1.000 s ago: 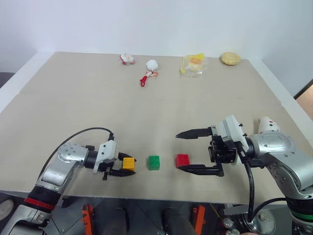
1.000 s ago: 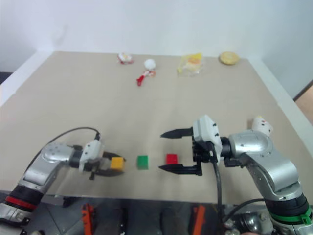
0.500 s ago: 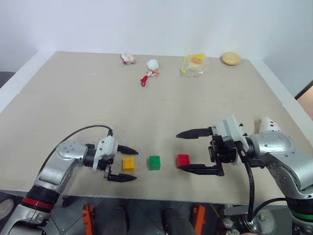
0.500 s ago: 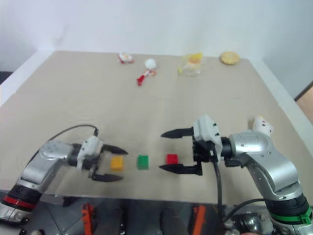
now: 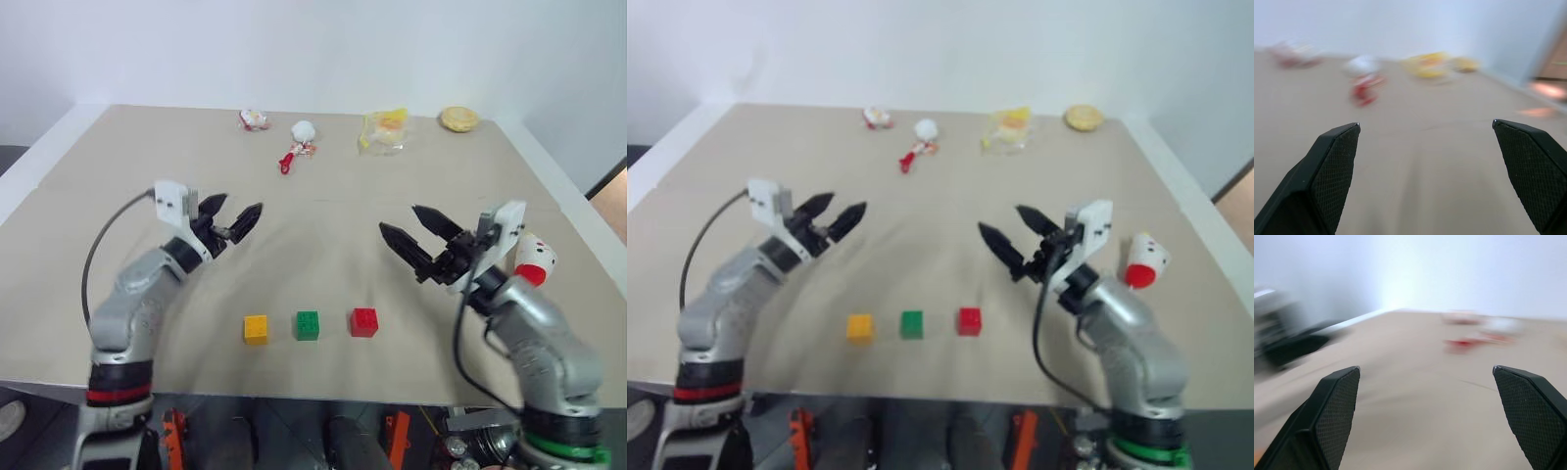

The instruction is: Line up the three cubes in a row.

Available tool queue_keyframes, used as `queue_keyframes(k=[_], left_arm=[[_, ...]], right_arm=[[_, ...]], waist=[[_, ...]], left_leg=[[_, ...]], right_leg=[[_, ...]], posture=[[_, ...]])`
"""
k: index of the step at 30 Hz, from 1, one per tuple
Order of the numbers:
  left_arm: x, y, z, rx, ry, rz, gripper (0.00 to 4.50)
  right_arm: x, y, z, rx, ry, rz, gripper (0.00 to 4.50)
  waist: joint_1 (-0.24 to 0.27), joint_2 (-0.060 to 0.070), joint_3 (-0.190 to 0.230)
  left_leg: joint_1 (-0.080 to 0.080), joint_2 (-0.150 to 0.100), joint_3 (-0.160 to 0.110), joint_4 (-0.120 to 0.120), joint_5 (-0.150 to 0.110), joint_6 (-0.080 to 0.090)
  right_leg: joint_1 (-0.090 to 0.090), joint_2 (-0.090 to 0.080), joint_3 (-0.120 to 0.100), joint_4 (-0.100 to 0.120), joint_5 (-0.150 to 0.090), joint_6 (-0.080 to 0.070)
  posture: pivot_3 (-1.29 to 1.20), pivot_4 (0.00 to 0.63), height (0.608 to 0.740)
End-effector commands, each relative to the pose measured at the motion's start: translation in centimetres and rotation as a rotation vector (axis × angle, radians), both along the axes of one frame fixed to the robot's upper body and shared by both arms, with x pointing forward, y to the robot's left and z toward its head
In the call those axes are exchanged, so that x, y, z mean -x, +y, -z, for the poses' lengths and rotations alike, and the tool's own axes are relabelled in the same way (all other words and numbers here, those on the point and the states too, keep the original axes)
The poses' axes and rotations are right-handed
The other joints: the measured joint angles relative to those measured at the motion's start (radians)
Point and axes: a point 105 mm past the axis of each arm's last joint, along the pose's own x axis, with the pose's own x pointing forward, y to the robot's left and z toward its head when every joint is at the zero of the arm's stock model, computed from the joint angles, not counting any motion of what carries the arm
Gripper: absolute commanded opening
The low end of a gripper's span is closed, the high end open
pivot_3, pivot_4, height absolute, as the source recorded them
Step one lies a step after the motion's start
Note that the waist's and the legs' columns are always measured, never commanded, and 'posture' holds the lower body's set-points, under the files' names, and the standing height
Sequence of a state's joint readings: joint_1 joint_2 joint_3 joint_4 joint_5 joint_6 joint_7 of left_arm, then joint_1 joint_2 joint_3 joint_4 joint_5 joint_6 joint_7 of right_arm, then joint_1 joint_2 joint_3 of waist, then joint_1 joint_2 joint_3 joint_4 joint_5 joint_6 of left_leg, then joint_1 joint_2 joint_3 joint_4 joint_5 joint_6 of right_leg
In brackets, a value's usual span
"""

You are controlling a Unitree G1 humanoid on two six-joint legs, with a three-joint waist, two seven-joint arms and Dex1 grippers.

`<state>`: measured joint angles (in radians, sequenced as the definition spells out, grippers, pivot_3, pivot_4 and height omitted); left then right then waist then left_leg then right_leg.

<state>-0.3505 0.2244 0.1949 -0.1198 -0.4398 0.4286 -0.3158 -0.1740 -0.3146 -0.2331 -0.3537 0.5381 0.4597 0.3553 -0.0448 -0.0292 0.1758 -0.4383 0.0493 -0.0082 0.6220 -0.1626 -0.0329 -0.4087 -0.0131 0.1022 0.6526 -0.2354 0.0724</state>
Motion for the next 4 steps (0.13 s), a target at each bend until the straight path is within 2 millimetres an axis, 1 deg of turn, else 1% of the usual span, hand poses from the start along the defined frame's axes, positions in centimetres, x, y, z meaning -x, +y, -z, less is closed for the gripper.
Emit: queue_keyframes(k=[1, 2, 4], left_arm=[[-0.35, 2.88, 0.2, -0.033, -0.04, -0.232, 4.49], [-0.44, 3.0, 0.54, -0.037, -0.039, -0.254, 4.49], [-0.58, 2.61, 0.9, -0.069, -0.05, -0.267, 4.49]], right_arm=[[-0.77, -2.97, 0.13, 0.027, -0.065, 0.297, 4.5], [-0.85, -3.26, 0.44, 0.039, -0.072, 0.342, 4.5], [-1.0, -3.48, 1.07, 0.052, -0.071, 0.404, 4.5]], waist=[[0.0, 0.0, 0.0], [0.0, 0.0, 0.0], [0.0, 0.0, 0.0]], left_leg=[[0.0, 0.0, 0.0, 0.0, 0.0, 0.0], [0.0, 0.0, 0.001, 0.0, 0.0, 0.0], [0.001, -0.001, 0.001, 0.0, 0.001, -0.001]], right_leg=[[0.0, 0.0, 0.0, 0.0, 0.0, 0.0], [0.0, 0.0, 0.001, 0.0, 0.001, 0.0], [0.0, 0.0, 0.001, 0.0, 0.001, 0.0]], posture=[[0.0, 0.15, 0.738], [0.0, 0.15, 0.738], [0.0, 0.15, 0.738]])
